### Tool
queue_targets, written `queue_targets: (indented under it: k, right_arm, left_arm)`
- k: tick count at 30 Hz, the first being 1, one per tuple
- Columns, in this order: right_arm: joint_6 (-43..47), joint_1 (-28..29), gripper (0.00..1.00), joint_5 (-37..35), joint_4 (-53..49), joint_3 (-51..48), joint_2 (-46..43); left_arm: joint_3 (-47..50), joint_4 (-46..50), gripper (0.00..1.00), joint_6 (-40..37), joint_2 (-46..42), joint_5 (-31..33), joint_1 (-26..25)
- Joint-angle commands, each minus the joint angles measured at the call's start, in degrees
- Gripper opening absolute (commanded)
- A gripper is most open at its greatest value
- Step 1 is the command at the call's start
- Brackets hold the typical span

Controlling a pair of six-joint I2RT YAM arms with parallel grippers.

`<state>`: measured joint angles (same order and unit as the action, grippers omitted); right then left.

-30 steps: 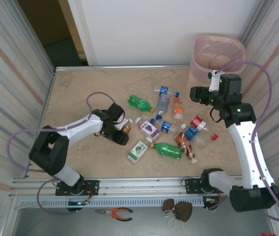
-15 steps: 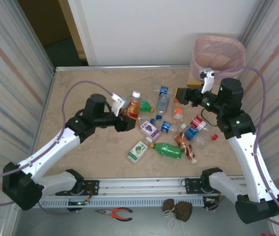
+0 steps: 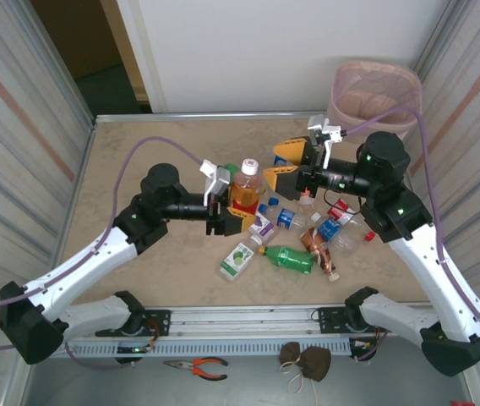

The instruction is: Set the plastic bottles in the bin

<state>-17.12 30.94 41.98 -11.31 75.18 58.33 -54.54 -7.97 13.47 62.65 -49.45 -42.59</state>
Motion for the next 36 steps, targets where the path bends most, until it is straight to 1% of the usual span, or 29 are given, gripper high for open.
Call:
queue_targets:
  k: [1, 9, 12, 17, 20, 22, 25, 30, 32, 36]
  right_arm:
    - [1.35, 2.40, 0.77, 2.54, 2.10, 2.64, 1.66]
    - [2.00, 6.41, 0.69, 3.25, 1.60, 2.92, 2.54]
    - [2.14, 7.66, 0.62, 2.46, 1.56, 2.37, 2.67]
    - [2.44, 9.26, 0.44, 1.26, 1.97, 1.48, 2.50]
    - [2.53, 10.02, 0.36, 0.53, 2.16, 1.20, 2.07]
    - [2.60, 10.20, 0.26, 0.22, 2.06, 1.00, 1.71]
    - [2.89, 10.29, 0.19, -0.43, 1.09, 1.19, 1.28]
    - [3.14, 10.33, 0.18, -3.32, -0.62, 1.37, -0.01]
    - [3.73, 10.31, 0.18, -5.70, -1.92, 1.51, -0.87]
    - [5.87, 10.17, 0.20, -13.25, -5.16, 2.13, -1.37]
  left_arm:
    - [-2.55, -2.67, 0.58, -1.29, -0.48, -3.72, -1.43]
    - [-1.90, -1.96, 0.59, -2.05, -1.71, -2.40, -2.16]
    - [-1.88, -1.88, 0.59, -2.24, -1.72, -2.67, -2.15]
    - [-1.86, -0.97, 0.59, -3.14, -1.40, -2.32, -2.15]
    - [-2.21, 0.35, 0.60, -4.08, -1.39, -2.15, -2.15]
    - [-2.32, 0.84, 0.61, -4.62, -1.47, -1.97, -2.15]
    - [-2.28, 0.89, 0.64, -5.04, -1.57, -1.64, -2.19]
    - [-2.04, 1.55, 0.75, -5.72, -2.40, 0.26, -2.15]
    - [-1.41, 1.48, 0.78, -5.94, -3.29, 2.01, -2.15]
    - [0.08, 1.46, 0.82, -6.44, -5.87, 5.78, -2.06]
